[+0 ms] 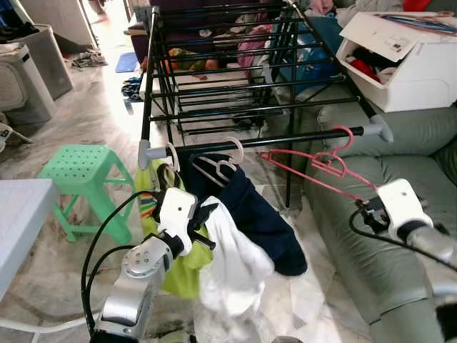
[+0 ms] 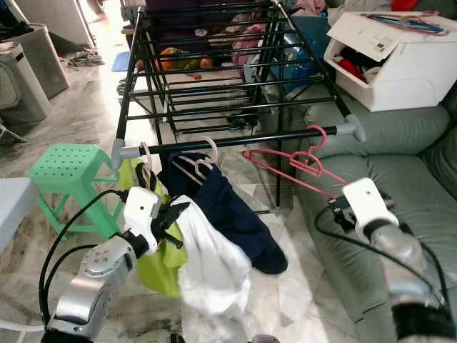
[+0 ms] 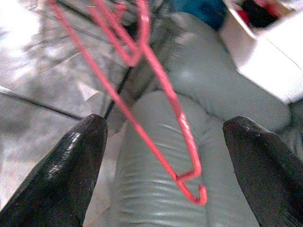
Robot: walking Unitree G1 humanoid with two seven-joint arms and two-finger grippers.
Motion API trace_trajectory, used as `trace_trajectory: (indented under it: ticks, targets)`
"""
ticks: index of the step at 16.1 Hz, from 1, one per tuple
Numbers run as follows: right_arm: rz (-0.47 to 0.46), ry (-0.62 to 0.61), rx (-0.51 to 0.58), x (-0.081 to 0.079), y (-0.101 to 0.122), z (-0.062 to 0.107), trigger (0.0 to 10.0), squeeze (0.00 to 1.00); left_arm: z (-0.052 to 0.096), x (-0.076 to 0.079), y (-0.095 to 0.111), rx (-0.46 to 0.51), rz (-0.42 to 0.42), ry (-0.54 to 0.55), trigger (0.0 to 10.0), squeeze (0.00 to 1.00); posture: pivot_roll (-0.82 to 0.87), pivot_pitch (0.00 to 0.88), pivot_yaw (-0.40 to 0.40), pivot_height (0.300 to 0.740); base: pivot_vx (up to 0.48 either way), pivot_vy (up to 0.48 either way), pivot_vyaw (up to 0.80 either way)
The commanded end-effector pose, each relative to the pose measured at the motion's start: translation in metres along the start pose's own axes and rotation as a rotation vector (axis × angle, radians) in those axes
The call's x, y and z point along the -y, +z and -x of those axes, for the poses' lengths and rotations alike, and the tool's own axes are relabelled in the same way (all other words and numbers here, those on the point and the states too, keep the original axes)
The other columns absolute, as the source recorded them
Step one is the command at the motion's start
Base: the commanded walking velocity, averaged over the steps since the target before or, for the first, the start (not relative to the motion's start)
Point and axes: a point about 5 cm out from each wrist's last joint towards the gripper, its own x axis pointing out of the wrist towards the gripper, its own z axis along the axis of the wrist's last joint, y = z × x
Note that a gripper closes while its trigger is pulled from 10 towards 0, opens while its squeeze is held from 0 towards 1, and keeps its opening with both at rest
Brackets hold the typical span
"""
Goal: Hang hanger
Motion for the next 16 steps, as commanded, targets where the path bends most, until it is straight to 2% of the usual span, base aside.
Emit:
trace_trajectory:
  ticks: [1,2,3,5,10,16]
  targets:
    - [0.06,0.039,0.016,0.003,0.006,-0.003,10.0,0.0,0.004,-0.004,0.014,0.045,-0.023,0.011,10.0,0.0,-0.02,0.046,0.032,0.74,0.0,0.0,0.0]
    - [0.075,0.037,0.019,0.007,0.009,-0.005,10.0,0.0,0.005,-0.005,0.015,0.044,-0.025,0.014,10.0,0.0,-0.02,0.046,0.032,0.74,0.0,0.0,0.0]
    - [0.111,0.05,0.031,0.018,0.018,-0.012,10.0,0.0,0.012,-0.008,0.018,0.035,-0.036,0.028,10.0,0.0,0.0,0.086,0.031,0.74,0.0,0.0,0.0]
    - [0.154,0.09,0.031,0.025,0.024,-0.018,10.0,0.0,0.021,-0.011,0.021,0.019,-0.044,0.042,10.0,0.0,0.02,0.127,0.031,0.74,0.0,0.0,0.0]
    - [0.237,0.176,-0.055,0.036,0.023,-0.029,10.0,0.0,0.044,-0.01,0.02,-0.041,-0.055,0.041,10.0,0.0,0.08,0.184,0.05,0.74,0.0,0.0,0.0]
    - [0.278,0.161,-0.107,0.044,0.028,-0.038,10.0,0.0,0.059,-0.016,0.026,-0.1,-0.085,0.038,10.0,0.0,0.14,0.204,0.078,0.74,0.0,0.0,0.0]
